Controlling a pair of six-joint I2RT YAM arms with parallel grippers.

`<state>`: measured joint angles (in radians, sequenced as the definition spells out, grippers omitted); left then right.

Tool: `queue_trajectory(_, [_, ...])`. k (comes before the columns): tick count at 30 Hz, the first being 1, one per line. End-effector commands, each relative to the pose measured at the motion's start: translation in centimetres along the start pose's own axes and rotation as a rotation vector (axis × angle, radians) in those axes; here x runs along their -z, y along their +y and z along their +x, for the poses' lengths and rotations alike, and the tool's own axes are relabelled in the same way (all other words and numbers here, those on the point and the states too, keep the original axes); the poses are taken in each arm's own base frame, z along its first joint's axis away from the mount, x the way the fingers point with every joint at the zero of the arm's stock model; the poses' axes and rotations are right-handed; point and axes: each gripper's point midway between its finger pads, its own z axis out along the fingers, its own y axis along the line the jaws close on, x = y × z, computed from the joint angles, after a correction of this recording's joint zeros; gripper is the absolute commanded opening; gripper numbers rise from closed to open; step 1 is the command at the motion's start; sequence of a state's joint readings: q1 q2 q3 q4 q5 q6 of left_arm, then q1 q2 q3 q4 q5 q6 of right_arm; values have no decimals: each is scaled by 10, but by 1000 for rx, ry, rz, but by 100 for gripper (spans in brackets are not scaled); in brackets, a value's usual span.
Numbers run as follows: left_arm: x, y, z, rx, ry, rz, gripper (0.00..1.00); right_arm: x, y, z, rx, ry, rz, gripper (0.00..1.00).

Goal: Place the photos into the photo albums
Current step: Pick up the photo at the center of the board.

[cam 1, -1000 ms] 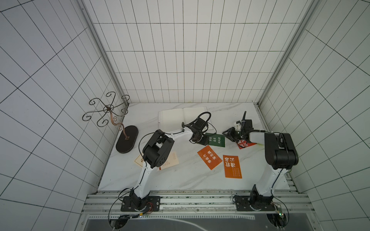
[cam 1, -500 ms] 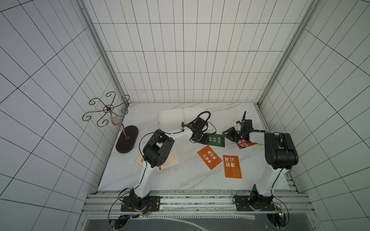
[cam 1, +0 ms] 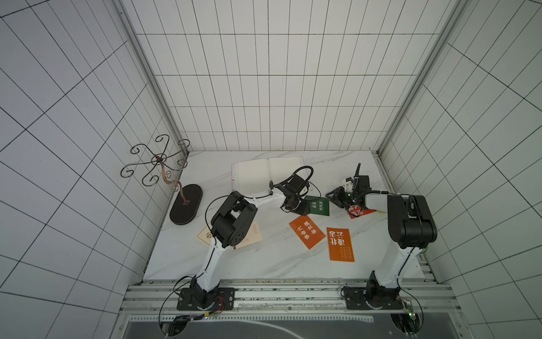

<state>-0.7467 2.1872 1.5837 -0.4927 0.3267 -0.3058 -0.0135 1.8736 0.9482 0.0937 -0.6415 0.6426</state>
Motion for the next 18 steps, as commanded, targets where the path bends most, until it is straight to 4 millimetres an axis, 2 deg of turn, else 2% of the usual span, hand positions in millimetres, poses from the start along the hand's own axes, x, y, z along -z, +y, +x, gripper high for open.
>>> queue_trajectory(1, [-9,17,10,10,31,-47,41,-1,-11,-5,2,2,55,37])
queue_trajectory(9, [-12,52,35,17,92,-133,41,-9,-15,-13,96,32,45,38])
queue_trajectory(14, [-17,57,38,21,104,-140,41,-18,-17,-5,102,89,8,38])
queue_trajectory(18, [-20,61,41,27,114,-154,40,-16,-18,3,103,114,-5,37])
